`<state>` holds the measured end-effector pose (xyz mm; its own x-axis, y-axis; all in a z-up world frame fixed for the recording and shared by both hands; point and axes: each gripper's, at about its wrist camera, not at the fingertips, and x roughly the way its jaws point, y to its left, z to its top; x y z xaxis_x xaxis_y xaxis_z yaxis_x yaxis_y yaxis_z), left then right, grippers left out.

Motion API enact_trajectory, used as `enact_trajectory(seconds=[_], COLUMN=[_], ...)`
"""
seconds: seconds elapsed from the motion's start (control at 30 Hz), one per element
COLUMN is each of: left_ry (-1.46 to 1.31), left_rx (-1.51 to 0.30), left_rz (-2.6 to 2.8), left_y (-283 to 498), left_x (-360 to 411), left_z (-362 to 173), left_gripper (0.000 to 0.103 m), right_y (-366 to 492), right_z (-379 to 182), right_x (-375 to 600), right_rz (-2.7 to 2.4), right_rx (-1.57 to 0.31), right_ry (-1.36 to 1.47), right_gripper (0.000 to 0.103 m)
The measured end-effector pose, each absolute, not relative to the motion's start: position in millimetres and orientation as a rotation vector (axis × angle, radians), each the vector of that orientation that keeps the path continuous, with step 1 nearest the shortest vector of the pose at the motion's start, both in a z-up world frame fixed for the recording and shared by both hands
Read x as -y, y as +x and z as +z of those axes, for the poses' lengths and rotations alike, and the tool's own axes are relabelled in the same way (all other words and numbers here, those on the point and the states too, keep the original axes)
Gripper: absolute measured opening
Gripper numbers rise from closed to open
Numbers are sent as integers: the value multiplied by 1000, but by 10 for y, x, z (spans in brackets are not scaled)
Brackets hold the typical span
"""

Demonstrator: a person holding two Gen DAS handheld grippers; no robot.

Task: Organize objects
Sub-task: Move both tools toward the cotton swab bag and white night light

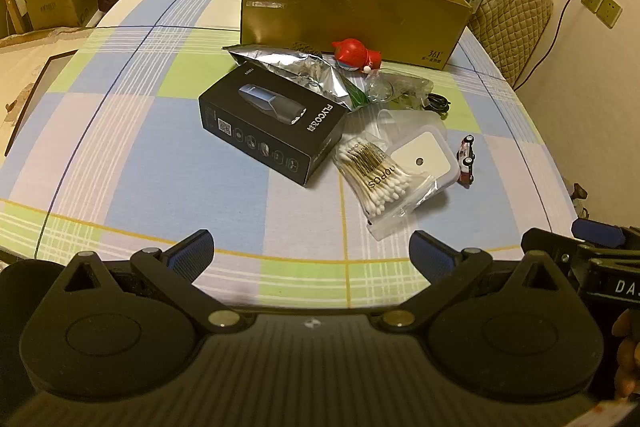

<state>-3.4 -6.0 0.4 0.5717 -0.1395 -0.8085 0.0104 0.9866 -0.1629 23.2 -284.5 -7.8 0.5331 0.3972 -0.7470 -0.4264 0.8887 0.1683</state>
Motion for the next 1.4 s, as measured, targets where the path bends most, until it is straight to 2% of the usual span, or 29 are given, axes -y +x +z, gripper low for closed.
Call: enact_trajectory(seconds=[1.4], left_ry=[-190], left_rx=[-988], left_rz=[-109], left_y=[25], left_x=[73], left_z=[-32], left_gripper=[102], right_y=[265], right_z=[-117], right_x=[2886], right_rz=[499], right_rx=[-899], right_ry=[-42], right_gripper=[96])
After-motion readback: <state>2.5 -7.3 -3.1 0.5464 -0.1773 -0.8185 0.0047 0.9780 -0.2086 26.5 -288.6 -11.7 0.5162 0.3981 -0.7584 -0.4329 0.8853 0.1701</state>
